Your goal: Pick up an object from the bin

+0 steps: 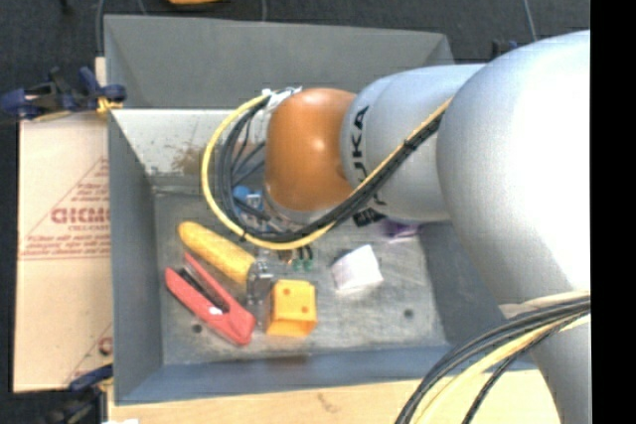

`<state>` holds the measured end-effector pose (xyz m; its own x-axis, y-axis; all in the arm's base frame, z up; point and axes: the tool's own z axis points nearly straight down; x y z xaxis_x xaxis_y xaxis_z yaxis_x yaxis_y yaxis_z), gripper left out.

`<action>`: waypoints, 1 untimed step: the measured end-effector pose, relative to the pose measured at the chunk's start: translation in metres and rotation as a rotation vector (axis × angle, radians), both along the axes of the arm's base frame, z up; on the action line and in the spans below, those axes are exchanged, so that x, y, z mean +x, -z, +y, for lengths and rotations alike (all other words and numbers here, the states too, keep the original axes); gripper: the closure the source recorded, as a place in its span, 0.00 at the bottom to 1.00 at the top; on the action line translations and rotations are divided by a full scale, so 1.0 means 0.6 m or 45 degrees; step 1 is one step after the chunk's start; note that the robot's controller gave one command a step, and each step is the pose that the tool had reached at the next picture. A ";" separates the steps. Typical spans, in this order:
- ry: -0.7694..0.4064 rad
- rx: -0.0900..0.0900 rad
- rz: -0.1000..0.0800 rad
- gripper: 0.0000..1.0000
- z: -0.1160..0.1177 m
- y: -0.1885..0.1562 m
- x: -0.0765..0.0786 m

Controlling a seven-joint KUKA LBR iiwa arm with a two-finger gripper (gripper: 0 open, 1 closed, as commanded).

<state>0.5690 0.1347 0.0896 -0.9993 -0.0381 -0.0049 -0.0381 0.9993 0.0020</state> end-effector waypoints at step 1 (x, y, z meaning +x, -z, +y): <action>-0.366 -0.002 0.000 1.00 -0.020 0.023 0.084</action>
Offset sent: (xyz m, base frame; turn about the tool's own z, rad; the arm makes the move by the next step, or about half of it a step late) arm 0.0000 0.0000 0.0000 0.0000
